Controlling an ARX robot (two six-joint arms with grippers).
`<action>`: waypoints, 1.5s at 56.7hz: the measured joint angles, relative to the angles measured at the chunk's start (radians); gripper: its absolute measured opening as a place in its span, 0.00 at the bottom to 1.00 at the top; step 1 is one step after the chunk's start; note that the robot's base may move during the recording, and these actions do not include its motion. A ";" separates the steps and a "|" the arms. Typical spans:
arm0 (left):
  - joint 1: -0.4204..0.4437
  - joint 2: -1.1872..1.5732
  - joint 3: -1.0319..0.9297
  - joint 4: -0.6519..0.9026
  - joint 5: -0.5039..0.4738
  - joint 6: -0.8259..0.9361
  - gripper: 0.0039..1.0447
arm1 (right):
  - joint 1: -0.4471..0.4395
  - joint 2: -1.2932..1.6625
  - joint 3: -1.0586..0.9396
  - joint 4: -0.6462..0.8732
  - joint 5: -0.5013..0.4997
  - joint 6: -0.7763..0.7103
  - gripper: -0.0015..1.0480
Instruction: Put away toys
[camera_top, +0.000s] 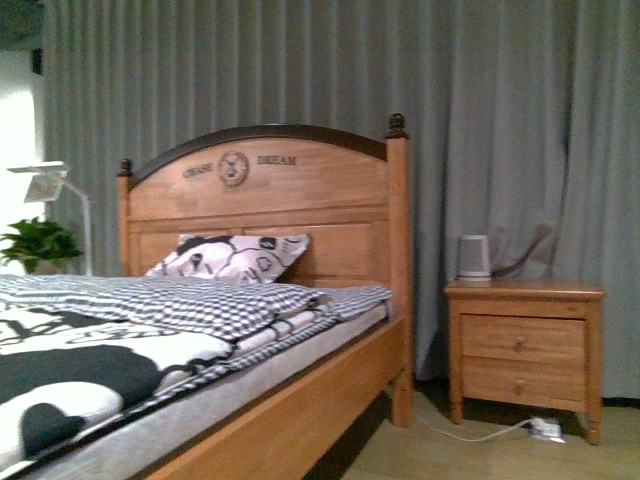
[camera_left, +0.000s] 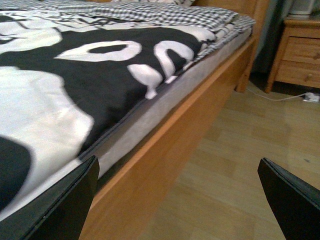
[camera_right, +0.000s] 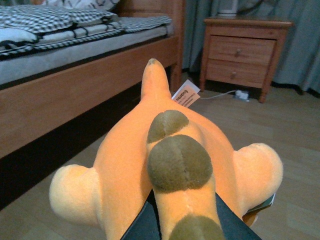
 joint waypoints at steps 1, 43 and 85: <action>0.000 0.000 0.000 0.000 0.000 0.000 0.94 | 0.000 0.000 0.000 0.000 0.000 0.000 0.06; -0.001 0.000 0.000 0.000 0.007 0.001 0.94 | -0.001 0.000 0.000 0.000 0.010 0.000 0.06; -0.001 0.000 0.000 0.000 0.000 0.000 0.94 | 0.000 0.000 0.000 0.000 0.000 0.000 0.06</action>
